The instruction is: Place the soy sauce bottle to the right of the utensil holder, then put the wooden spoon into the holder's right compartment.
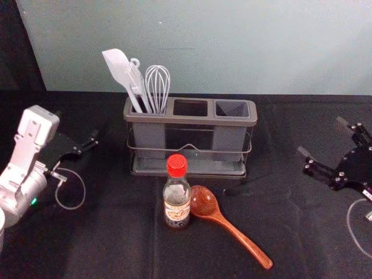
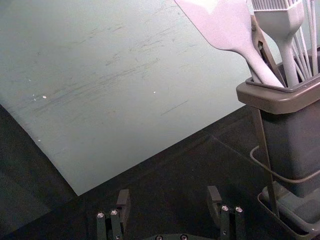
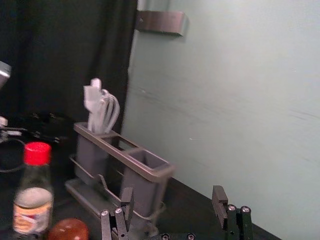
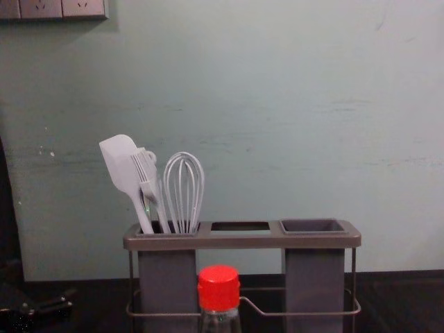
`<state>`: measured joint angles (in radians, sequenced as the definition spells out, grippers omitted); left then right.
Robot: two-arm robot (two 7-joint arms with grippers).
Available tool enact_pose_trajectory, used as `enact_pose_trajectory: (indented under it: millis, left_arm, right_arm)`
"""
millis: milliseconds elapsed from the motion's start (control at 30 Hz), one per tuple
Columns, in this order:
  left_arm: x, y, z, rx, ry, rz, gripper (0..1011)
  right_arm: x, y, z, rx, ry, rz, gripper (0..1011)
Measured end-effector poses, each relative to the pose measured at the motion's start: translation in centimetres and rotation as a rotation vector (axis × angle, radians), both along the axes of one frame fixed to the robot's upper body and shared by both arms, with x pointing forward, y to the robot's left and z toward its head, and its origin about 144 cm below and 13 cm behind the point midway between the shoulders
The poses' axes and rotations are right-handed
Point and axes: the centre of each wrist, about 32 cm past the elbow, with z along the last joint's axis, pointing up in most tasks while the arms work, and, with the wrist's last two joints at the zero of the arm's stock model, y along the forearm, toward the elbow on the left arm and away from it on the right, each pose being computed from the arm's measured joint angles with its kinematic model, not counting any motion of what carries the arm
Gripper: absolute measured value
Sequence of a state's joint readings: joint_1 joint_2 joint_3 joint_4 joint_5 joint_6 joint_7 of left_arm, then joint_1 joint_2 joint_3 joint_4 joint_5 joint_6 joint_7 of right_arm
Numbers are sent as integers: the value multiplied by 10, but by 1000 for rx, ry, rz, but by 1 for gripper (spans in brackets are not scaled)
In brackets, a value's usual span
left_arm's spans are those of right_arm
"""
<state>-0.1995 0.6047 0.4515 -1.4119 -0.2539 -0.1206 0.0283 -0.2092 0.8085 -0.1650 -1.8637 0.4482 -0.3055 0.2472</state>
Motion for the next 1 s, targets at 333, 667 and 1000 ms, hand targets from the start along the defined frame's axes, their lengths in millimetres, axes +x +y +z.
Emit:
enact_pose_trajectory:
  millis: [333, 667, 1000]
  left_arm:
    - [0, 0, 0, 0, 0, 0, 1005]
    - [0, 0, 0, 0, 0, 0, 1005]
    - [0, 0, 0, 0, 0, 0, 1005]
  right_arm:
    - [1, 14, 7, 44, 42, 160, 1003]
    - [13, 33, 13, 17, 180, 366, 1003]
    - [30, 56, 10, 11, 298, 453, 1003]
